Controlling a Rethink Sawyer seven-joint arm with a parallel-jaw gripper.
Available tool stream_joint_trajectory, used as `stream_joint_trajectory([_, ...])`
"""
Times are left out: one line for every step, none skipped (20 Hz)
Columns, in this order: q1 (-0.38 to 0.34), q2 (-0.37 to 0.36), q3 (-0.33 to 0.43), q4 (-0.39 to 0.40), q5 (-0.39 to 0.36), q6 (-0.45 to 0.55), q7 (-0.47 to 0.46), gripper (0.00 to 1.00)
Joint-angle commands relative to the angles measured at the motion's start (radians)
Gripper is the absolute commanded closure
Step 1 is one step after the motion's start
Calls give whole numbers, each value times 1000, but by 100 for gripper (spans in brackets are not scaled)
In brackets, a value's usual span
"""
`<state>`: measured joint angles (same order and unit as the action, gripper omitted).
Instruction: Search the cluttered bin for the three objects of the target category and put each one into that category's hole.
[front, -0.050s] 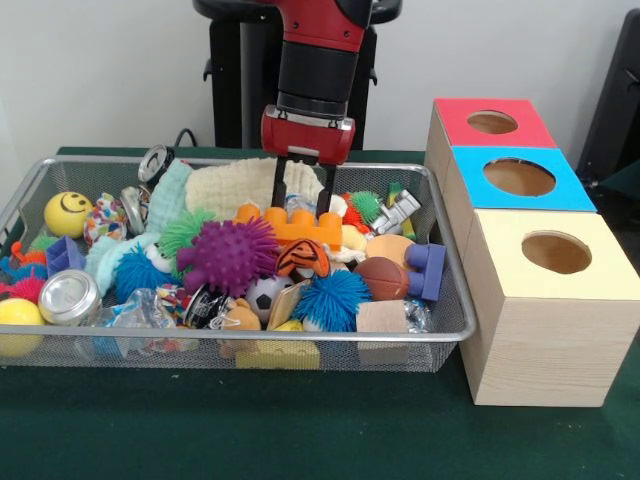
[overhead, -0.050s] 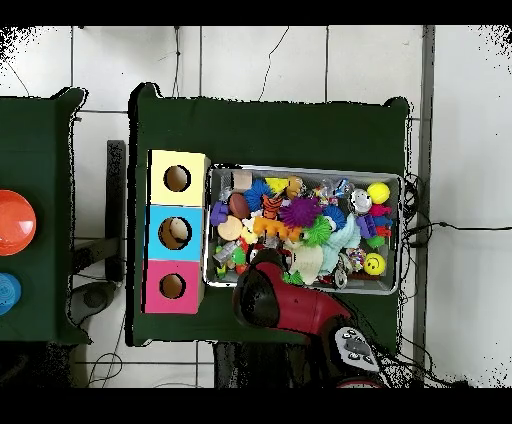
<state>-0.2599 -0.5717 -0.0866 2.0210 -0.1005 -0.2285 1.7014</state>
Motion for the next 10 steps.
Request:
stream_joint_trajectory([28,56,65,-29,-33,31,127,100])
stream_joint_trajectory([33,56,61,-32,-33,40,120,100])
stream_joint_trajectory([37,56,56,-33,-35,29,120,100])
stream_joint_trajectory([33,57,61,-31,-30,38,125,100])
stream_joint_trajectory([33,61,61,-34,-25,33,131,100])
stream_joint_trajectory([35,60,58,-38,-26,24,131,100])
stream_joint_trajectory([35,57,60,-34,-19,41,134,100])
stream_joint_trajectory([34,53,62,-30,-11,58,137,100])
stream_joint_trajectory([41,40,55,-23,-6,66,139,100])
stream_joint_trajectory([56,20,42,-16,3,83,138,100])
